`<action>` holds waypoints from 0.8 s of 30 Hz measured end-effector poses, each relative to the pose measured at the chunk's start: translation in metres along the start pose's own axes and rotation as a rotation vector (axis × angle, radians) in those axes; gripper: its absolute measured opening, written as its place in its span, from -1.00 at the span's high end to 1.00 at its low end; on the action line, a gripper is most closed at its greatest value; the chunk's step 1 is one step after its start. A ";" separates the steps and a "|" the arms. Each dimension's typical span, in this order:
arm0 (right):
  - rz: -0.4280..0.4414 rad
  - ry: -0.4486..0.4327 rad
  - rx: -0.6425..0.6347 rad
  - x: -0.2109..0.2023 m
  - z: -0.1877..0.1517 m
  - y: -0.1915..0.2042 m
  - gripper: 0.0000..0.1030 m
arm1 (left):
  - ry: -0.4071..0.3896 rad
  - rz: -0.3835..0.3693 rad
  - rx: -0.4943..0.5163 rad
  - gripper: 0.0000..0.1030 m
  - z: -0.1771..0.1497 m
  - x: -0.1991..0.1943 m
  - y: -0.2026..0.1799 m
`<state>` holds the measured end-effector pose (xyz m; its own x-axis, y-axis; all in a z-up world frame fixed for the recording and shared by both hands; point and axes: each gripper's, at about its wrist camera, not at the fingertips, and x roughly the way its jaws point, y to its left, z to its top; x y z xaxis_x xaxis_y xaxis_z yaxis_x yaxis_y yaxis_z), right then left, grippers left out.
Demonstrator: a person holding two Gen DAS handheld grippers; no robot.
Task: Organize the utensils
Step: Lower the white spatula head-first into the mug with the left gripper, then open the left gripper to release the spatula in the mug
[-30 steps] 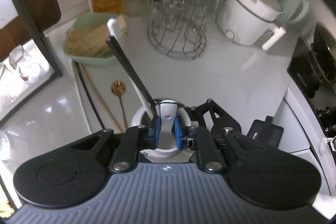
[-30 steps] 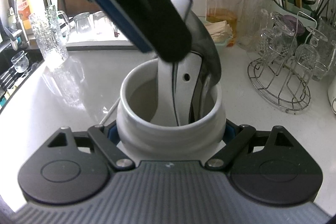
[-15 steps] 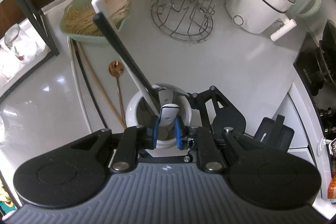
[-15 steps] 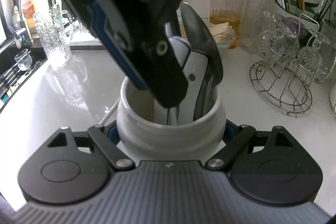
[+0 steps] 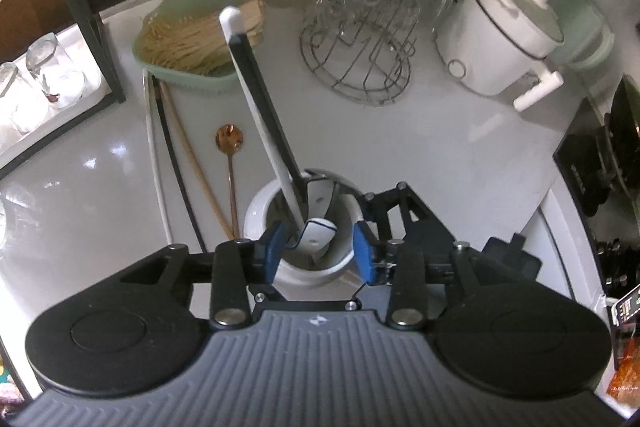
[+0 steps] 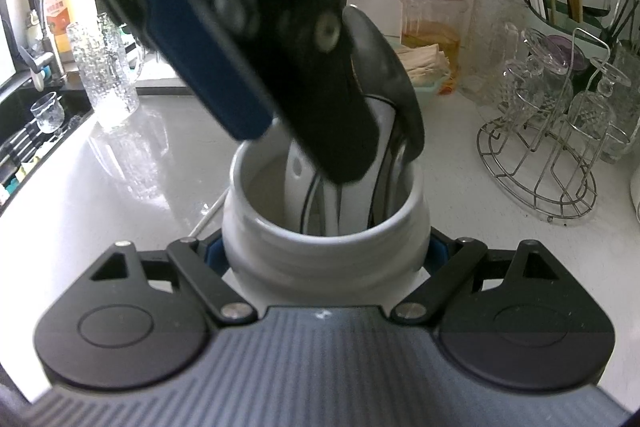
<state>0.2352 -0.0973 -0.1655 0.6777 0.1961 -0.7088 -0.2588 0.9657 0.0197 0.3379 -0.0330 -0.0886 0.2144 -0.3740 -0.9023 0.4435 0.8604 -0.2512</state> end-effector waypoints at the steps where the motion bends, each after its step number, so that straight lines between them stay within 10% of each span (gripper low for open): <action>1: 0.000 0.000 0.000 0.000 0.000 0.000 -0.77 | -0.008 -0.001 0.000 0.09 0.000 -0.002 0.000; 24: -0.028 -0.007 0.030 -0.001 0.000 -0.002 -0.77 | -0.260 0.035 0.054 -0.28 -0.030 -0.054 0.003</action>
<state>0.2346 -0.0991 -0.1650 0.6888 0.1704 -0.7047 -0.2191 0.9755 0.0217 0.3018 0.0005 -0.0512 0.4438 -0.4268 -0.7880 0.4764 0.8571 -0.1959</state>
